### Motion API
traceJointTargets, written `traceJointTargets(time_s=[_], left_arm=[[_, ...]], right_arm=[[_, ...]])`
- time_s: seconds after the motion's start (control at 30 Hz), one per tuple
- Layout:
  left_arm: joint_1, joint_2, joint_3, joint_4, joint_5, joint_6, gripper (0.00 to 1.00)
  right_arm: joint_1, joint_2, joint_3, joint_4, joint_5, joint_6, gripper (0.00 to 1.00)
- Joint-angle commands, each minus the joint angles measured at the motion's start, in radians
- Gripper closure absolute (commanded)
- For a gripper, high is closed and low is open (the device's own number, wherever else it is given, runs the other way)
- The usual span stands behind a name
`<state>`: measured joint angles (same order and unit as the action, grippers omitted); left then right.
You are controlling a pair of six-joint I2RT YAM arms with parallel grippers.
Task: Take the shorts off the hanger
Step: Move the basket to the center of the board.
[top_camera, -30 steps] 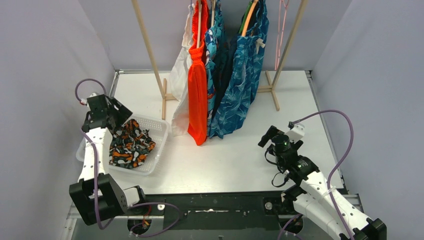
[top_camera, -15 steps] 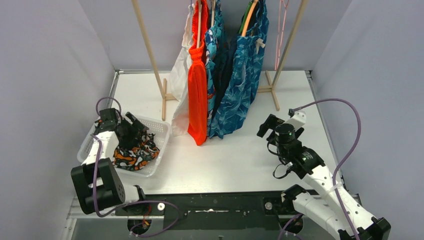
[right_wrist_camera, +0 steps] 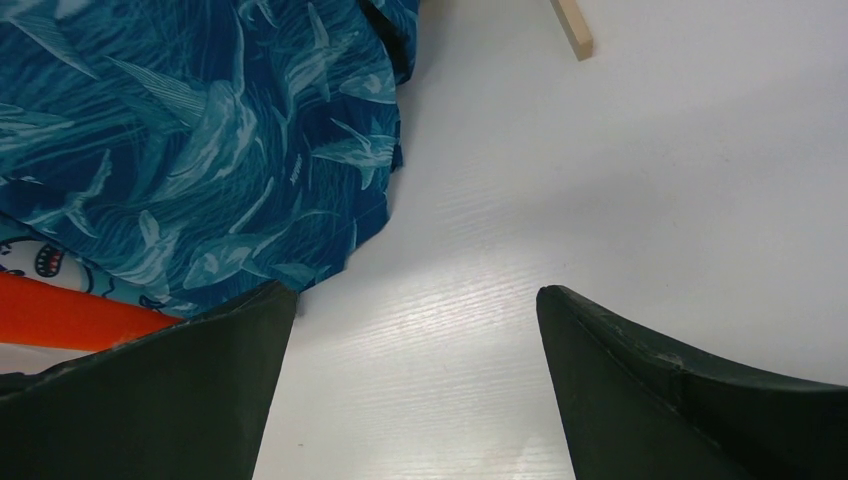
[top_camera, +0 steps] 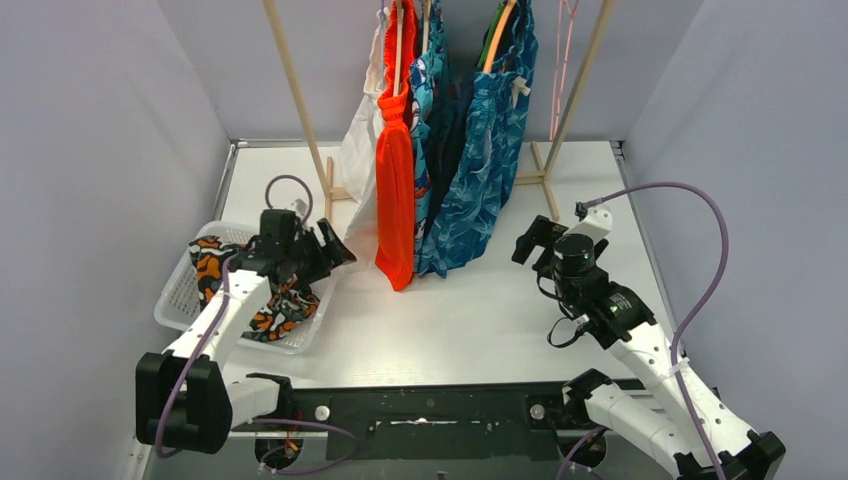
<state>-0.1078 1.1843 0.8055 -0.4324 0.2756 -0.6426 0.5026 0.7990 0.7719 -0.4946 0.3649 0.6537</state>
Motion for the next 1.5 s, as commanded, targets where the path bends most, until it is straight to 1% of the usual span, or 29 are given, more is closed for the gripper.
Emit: traceJointTargets(time_s=[0.0, 0.17, 0.3, 0.4, 0.43, 0.57, 0.7, 0.83, 0.97, 1.07, 1.2, 1.27, 1.4, 1.47], left_arm=[[-0.11, 0.038, -0.051, 0.104, -0.005, -0.075, 0.27], [-0.231, 0.082, -0.037, 0.186, -0.003, -0.114, 0.28], [-0.296, 0.107, -0.024, 0.212, -0.006, -0.12, 0.29], [-0.312, 0.096, -0.014, 0.169, -0.071, -0.109, 0.29], [-0.313, 0.083, -0.013, 0.153, -0.111, -0.106, 0.29], [-0.313, 0.012, -0.002, 0.079, -0.256, -0.106, 0.27], [-0.313, -0.101, -0.044, 0.092, -0.308, -0.104, 0.24], [-0.312, -0.218, -0.086, 0.103, -0.363, -0.071, 0.18], [-0.311, -0.323, -0.084, 0.069, -0.453, 0.001, 0.17], [-0.31, -0.386, -0.088, 0.069, -0.541, 0.041, 0.17], [-0.308, -0.448, -0.106, 0.082, -0.622, 0.105, 0.17], [-0.308, -0.468, -0.112, 0.071, -0.653, 0.136, 0.17], [-0.308, -0.506, -0.142, 0.058, -0.687, 0.143, 0.16], [-0.309, -0.525, -0.193, 0.074, -0.686, 0.142, 0.16]], right_arm=[[-0.009, 0.002, 0.079, -0.002, -0.006, -0.042, 0.04], [-0.02, 0.053, 0.144, -0.051, -0.011, -0.076, 0.04], [-0.047, 0.098, 0.188, -0.077, -0.034, -0.096, 0.04], [-0.068, 0.122, 0.235, -0.083, -0.091, -0.128, 0.04], [-0.072, 0.125, 0.253, -0.083, -0.108, -0.143, 0.04], [-0.077, 0.137, 0.323, -0.081, -0.142, -0.173, 0.04], [-0.077, 0.139, 0.377, -0.075, -0.189, -0.177, 0.04], [-0.077, 0.119, 0.403, -0.009, -0.332, -0.197, 0.05], [-0.075, 0.126, 0.462, 0.052, -0.451, -0.209, 0.06], [-0.07, 0.177, 0.546, 0.042, -0.492, -0.221, 0.09], [-0.054, 0.274, 0.658, -0.004, -0.467, -0.256, 0.12], [-0.036, 0.337, 0.729, -0.053, -0.448, -0.281, 0.14], [0.033, 0.454, 0.855, -0.118, -0.323, -0.309, 0.15], [0.037, 0.498, 0.913, -0.128, -0.287, -0.307, 0.16]])
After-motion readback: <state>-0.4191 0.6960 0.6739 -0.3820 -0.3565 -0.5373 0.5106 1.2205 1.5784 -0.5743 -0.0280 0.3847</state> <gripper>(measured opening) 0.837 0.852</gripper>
